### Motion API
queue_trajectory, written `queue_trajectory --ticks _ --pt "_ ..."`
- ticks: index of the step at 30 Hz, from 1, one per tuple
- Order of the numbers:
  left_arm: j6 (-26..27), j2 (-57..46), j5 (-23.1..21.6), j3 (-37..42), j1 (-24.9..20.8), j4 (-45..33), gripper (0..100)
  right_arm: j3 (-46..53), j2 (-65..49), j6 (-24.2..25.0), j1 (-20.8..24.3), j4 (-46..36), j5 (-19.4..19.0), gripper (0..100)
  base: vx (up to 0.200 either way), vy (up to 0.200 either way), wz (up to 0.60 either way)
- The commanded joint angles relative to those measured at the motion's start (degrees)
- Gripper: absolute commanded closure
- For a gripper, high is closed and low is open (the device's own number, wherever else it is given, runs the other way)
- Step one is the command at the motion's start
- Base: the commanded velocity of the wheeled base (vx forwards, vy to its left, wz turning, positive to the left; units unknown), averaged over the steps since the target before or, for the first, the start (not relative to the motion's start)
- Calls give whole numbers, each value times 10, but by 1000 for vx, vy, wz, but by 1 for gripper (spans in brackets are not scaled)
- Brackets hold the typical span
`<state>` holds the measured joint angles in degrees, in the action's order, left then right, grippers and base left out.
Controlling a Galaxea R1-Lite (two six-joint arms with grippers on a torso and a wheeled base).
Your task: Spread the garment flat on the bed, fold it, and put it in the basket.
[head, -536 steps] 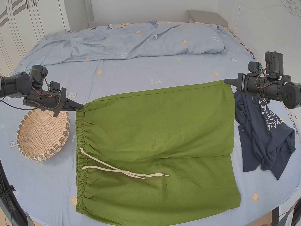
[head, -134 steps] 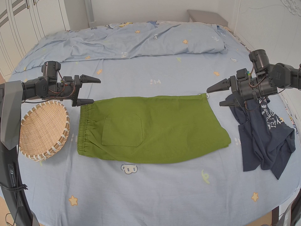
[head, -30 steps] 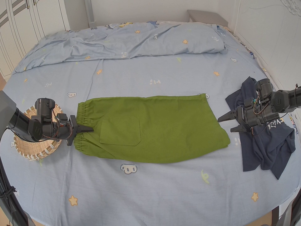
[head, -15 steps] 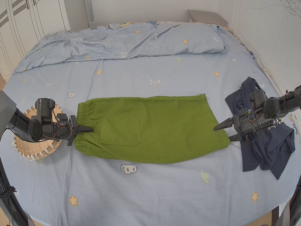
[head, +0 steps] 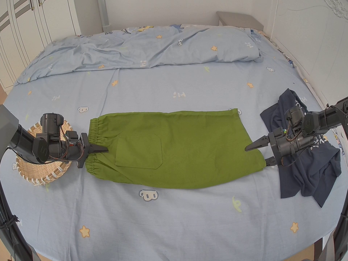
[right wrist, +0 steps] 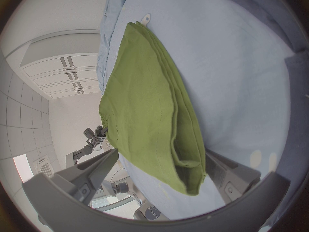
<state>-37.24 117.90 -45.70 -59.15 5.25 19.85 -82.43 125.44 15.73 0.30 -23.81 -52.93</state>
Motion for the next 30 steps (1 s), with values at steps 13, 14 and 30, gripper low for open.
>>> queue_trajectory --ticks 13,14,30 --pt "0 4 0 -2 2 -1 100 -52 33 -7 -35 -41 -10 100 0 0 0" --pt "-1 4 0 -2 1 -1 100 -51 32 -7 -35 -42 -10 100 0 0 0" --pt "99 -72 -45 23 27 -187 100 44 -160 -77 -34 -176 -2 100 0 0 0"
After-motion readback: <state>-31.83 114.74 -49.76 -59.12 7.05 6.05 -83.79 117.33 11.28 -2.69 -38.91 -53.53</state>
